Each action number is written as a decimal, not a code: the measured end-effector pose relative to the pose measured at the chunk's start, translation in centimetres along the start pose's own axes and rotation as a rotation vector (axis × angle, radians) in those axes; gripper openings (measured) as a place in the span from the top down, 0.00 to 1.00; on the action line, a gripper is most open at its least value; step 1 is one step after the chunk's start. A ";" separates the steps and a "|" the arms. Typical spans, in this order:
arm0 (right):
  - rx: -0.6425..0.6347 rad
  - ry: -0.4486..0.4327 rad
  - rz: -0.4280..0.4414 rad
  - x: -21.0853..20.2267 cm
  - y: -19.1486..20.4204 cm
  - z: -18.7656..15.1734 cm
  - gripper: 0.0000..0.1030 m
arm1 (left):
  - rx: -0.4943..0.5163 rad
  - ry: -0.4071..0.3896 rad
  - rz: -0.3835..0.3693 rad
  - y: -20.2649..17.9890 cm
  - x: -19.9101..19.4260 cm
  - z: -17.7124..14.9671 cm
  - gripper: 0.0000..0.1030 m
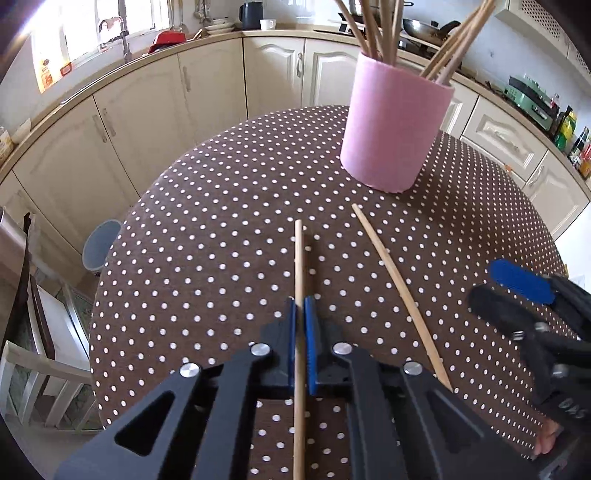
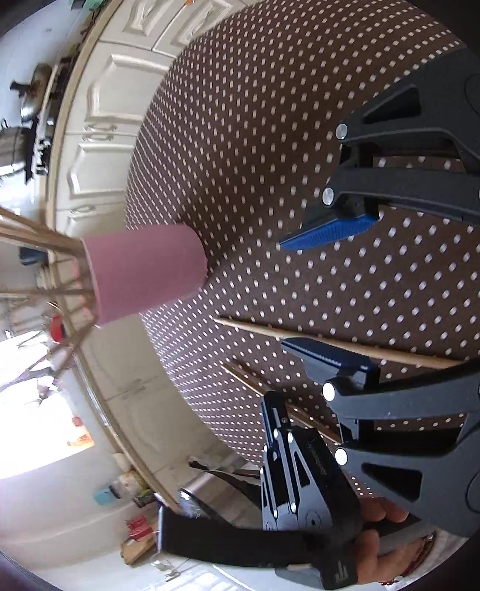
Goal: Organize utensils
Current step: 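Move the left tool back to the last chopsticks while the right tool returns too, then close the left tool on a chopstick while the right tool grasps the last one, then lift the left tool's chopstick upright into the pink cup while the right tool inserts its own, then open the left tool to release its chopstick while the right tool releases its own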
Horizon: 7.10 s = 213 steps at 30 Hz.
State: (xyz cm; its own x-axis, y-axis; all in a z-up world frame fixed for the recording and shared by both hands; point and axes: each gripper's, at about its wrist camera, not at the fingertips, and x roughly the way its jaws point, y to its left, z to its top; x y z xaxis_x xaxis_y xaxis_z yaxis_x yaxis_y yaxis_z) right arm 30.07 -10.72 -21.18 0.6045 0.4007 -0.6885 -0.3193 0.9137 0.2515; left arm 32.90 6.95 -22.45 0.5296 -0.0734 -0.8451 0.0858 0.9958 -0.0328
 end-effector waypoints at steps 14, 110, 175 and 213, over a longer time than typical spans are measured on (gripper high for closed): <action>-0.147 0.195 -0.090 7.1 5.5 3.1 0.75 | -0.009 -0.034 0.018 1.8 -0.6 -0.4 0.95; -0.084 -0.402 0.011 -12.0 0.2 13.1 0.94 | 0.139 -0.605 -0.084 -9.1 -12.6 11.8 0.95; -0.083 -0.435 -0.108 -6.0 2.0 14.5 0.94 | -0.039 -0.619 0.037 0.5 -14.5 9.5 0.40; -0.078 -0.552 -0.110 -18.2 4.7 6.8 0.93 | 0.003 -0.698 0.056 -2.6 -23.0 1.6 0.32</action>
State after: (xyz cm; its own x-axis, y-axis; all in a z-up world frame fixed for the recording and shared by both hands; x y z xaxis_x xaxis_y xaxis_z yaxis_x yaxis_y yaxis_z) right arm 22.56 -13.27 -2.81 0.9224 0.2990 -0.2445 -0.2735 0.9526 0.1332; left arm 21.88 6.00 -2.06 0.9515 -0.0417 -0.3047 0.0447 0.9990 0.0029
